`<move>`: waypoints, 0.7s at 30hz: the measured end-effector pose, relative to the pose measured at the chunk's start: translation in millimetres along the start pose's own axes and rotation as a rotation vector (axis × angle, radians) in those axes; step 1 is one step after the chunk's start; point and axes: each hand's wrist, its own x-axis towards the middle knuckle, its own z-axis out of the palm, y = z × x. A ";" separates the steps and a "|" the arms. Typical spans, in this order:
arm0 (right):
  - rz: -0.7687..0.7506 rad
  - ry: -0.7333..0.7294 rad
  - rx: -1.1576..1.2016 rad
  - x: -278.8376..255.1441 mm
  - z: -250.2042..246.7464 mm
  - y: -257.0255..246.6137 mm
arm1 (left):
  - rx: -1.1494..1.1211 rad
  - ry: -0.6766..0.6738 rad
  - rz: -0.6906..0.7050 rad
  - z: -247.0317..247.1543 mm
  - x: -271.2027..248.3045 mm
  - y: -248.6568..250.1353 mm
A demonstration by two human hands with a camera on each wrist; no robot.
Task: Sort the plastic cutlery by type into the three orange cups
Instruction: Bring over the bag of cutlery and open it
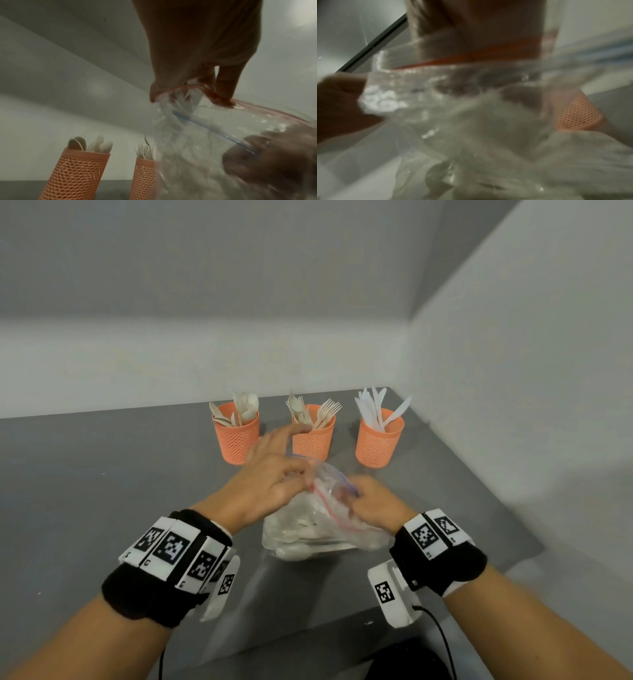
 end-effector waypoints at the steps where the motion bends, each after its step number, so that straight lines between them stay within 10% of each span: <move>1: 0.044 0.116 0.135 3.4 -2.4 -0.2 | -0.019 -0.078 -0.111 0.0 -3.1 -0.4; 6: 0.187 0.262 0.895 6.3 -13.1 -10.0 | 0.080 -0.118 -0.469 26.6 -14.8 -24.4; 11: 0.098 0.077 0.799 -8.0 -5.5 15.0 | 0.009 0.045 -0.580 37.9 -17.7 -44.3; 16: 0.188 0.137 -0.001 -19.6 -5.3 48.8 | -1.065 0.328 -0.937 29.8 -12.2 -53.2; 21: 0.419 0.061 0.895 -21.6 -12.5 51.7 | -1.615 0.364 -0.937 24.9 -12.4 -54.0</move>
